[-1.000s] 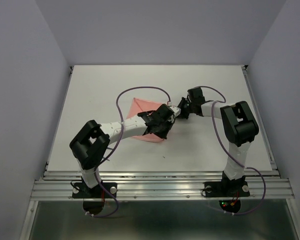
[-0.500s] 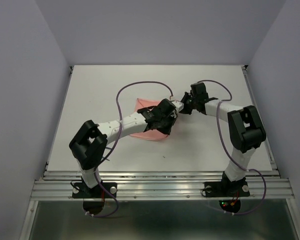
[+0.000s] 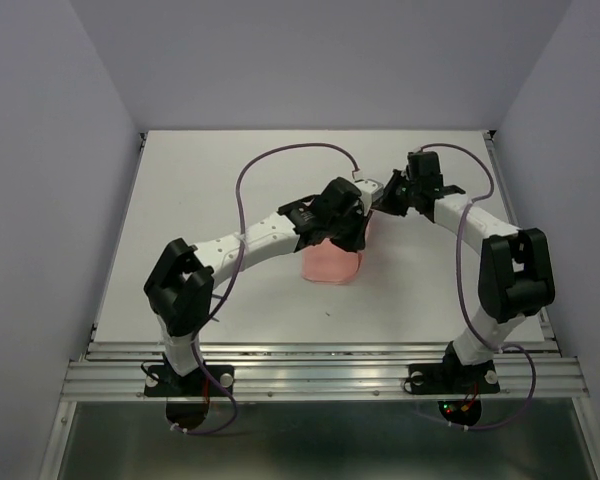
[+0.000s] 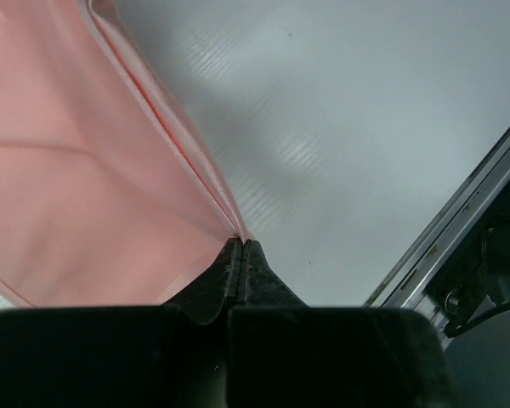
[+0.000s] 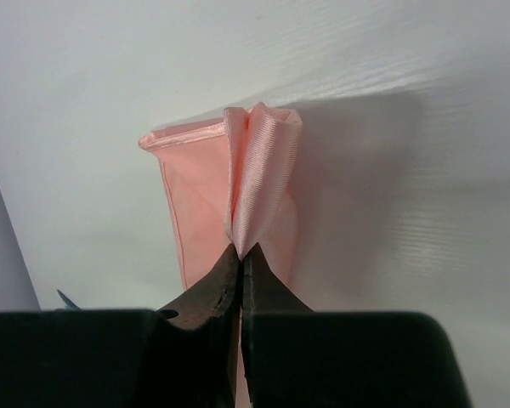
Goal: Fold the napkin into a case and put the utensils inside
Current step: Turn over the upper triangle folded napkin at the center of the board.
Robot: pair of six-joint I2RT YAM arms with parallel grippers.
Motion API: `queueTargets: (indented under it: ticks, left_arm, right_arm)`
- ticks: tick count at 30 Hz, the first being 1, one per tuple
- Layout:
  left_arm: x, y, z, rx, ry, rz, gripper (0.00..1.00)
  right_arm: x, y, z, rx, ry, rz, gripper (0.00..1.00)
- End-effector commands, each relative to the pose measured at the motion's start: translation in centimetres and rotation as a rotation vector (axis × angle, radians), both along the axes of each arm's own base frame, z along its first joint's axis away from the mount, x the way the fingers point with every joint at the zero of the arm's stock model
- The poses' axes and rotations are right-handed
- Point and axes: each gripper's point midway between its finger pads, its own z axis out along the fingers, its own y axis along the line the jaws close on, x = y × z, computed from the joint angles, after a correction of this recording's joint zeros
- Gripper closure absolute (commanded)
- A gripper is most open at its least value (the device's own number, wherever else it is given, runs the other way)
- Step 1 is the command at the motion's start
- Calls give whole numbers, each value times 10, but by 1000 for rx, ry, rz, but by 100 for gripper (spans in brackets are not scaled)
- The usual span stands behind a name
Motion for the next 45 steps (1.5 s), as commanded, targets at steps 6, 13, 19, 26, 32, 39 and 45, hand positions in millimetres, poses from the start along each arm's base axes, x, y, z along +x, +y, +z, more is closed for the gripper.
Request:
queueTargets:
  ticks: [6, 13, 19, 26, 32, 39, 45]
  left_arm:
    - [0, -20, 5, -42, 18, -55, 100]
    - [-4, -20, 7, -46, 9, -68, 100]
    - [-6, -27, 20, -79, -4, -77, 100]
    - [-9, -41, 42, -130, -25, -99, 100]
    - [-18, -69, 65, -173, -53, -128, 100]
    - [-38, -116, 105, -254, -103, -207, 100]
    - [-55, -137, 117, -306, -93, -270, 100]
  right_arm:
    - [1, -35, 58, -84, -153, -71, 99]
    - [-7, -46, 86, -97, -221, -127, 99]
    - [-11, -57, 104, -130, -257, -165, 99]
    - [-19, -79, 120, -199, -289, -217, 99]
    - [-26, -102, 143, -328, -322, -227, 99]
    - [-47, -137, 180, -460, -360, -295, 99]
    - [-73, -176, 210, -613, -369, -395, 99]
